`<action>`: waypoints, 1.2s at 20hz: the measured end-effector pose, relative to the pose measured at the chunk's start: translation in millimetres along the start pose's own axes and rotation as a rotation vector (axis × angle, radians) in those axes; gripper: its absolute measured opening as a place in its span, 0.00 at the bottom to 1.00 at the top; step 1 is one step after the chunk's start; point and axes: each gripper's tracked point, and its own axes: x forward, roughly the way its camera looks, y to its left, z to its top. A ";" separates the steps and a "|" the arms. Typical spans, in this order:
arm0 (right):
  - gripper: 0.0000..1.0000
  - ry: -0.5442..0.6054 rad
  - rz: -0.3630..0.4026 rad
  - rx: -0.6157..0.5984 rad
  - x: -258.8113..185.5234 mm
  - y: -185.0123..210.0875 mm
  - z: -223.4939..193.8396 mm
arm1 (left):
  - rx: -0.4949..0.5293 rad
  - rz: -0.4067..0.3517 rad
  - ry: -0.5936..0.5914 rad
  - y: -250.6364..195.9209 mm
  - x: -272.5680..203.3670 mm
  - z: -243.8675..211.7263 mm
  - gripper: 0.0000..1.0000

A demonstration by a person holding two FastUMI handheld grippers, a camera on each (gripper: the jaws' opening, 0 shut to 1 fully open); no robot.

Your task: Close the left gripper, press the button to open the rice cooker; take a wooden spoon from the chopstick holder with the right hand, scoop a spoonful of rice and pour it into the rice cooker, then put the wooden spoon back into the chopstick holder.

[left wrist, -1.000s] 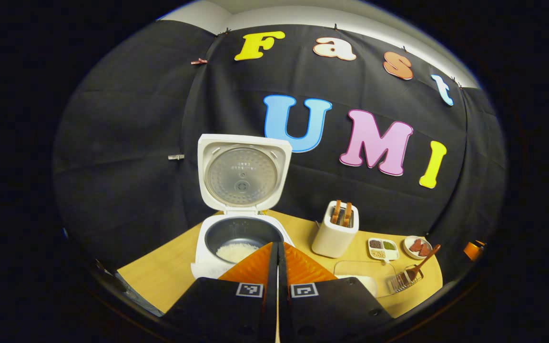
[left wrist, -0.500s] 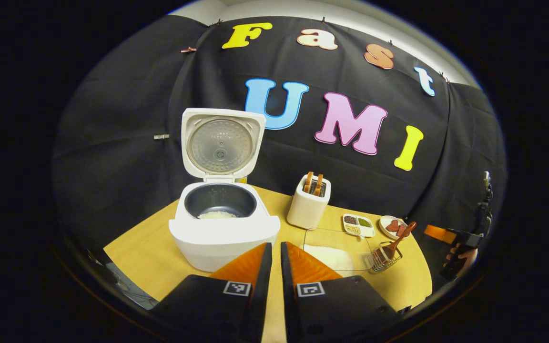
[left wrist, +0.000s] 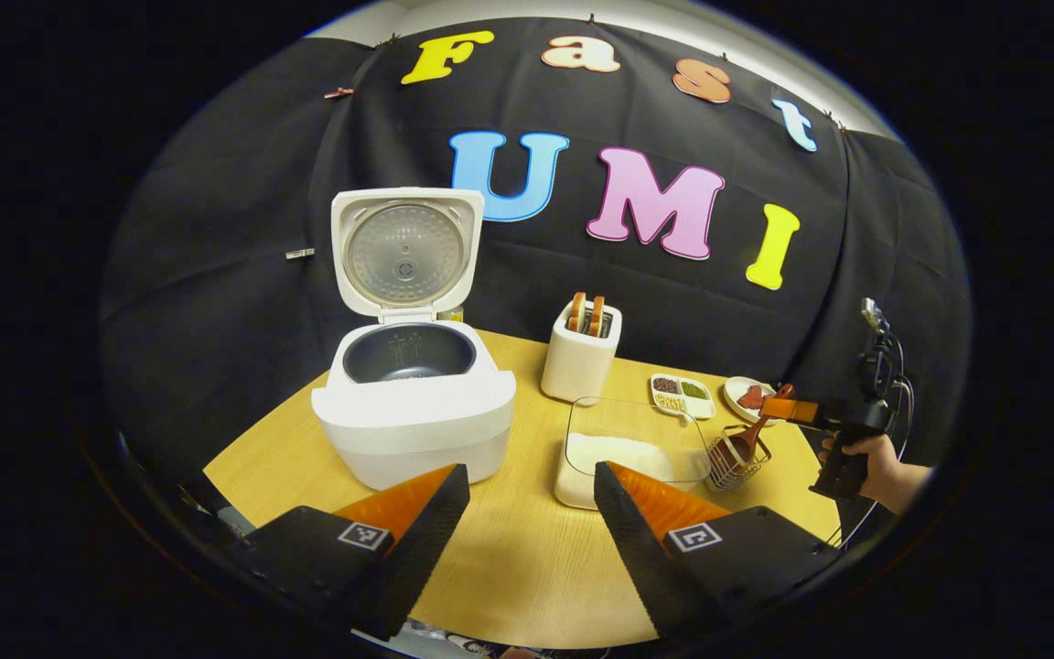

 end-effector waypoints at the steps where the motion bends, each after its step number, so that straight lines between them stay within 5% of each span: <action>1: 0.99 0.015 -0.002 0.015 8.6 -1.0 -3.2 | -0.002 0.000 0.006 0.1 -0.6 -1.8 0.95; 8: 0.97 0.075 0.001 0.172 55.3 -5.1 -9.9 | -0.032 0.028 0.076 12.4 4.2 -32.1 0.95; 11: 0.87 0.060 -0.011 0.226 69.6 -7.8 -4.3 | -0.034 0.027 0.115 13.9 8.4 -41.7 0.95; 15: 0.25 0.092 -0.052 0.304 67.7 -11.5 -7.7 | -0.012 0.002 0.116 9.1 8.5 -41.4 0.95; 16: 0.17 0.093 -0.060 0.303 72.4 -11.7 -12.3 | -0.007 -0.006 0.118 8.6 8.8 -42.4 0.95; 17: 0.24 0.087 -0.079 0.292 67.2 -13.5 -10.3 | -0.004 -0.011 0.123 9.4 8.9 -43.6 0.95; 24: 0.17 -0.103 -0.115 0.194 23.7 4.7 52.5 | -0.051 -0.053 0.113 22.5 2.3 -39.4 0.95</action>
